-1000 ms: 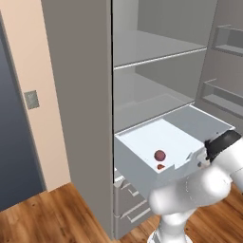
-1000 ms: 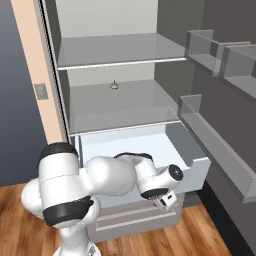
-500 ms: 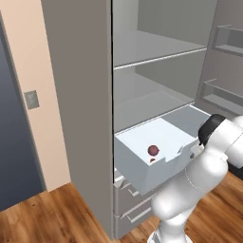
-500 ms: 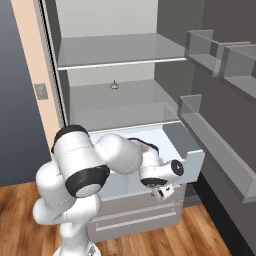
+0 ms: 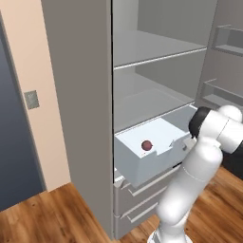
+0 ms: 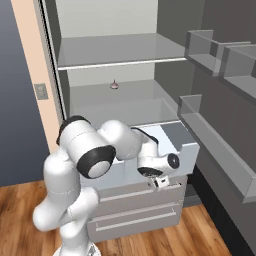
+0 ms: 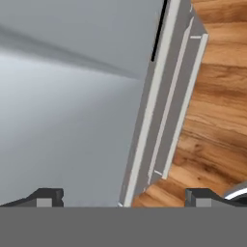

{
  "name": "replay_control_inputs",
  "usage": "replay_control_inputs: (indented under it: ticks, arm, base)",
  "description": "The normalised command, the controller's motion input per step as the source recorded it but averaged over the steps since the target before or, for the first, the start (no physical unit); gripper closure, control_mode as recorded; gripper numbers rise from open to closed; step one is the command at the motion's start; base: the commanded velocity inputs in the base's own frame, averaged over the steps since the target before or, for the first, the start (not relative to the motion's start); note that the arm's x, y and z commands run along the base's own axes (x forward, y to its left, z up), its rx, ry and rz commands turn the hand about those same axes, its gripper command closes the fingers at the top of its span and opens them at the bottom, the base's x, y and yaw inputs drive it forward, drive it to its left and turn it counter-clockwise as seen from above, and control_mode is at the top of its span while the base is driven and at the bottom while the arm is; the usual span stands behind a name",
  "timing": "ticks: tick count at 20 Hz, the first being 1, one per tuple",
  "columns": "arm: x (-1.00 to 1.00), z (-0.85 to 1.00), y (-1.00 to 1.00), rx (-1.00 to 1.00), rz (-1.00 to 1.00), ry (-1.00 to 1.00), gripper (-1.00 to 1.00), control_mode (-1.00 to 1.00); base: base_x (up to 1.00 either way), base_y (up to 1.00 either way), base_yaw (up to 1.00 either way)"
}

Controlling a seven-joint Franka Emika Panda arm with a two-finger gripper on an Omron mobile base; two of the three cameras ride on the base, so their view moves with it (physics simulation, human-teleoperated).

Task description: Place the sweet potato and onion inside the fridge drawer. Close the drawer after placing the vegetables.

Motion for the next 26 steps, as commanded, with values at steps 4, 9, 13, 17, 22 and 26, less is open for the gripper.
replay_control_inputs:
  ticks: [4,9,13,17,22,26]
  arm:
    - [0.56,0.00,0.17,0.05,-0.12,0.00,-1.00,-1.00]
    - [0.57,0.01,0.20,0.04,-0.13,0.00,-1.00,-1.00]
    - [0.41,0.08,0.46,0.00,-0.16,0.00,-1.00,-1.00]
    - [0.28,0.00,0.51,0.00,-0.17,0.00,-1.00,-1.00]
    - [0.42,0.00,0.38,0.00,-0.15,0.00,-1.00,-1.00]
    - [0.52,0.00,0.27,0.00,-0.14,0.00,-1.00,-1.00]
  base:
    - [0.00,0.00,0.00]
    - [0.00,0.00,0.00]
    - [0.00,0.00,0.00]
    - [0.00,0.00,0.00]
    - [0.00,0.00,0.00]
    - [0.00,0.00,0.00]
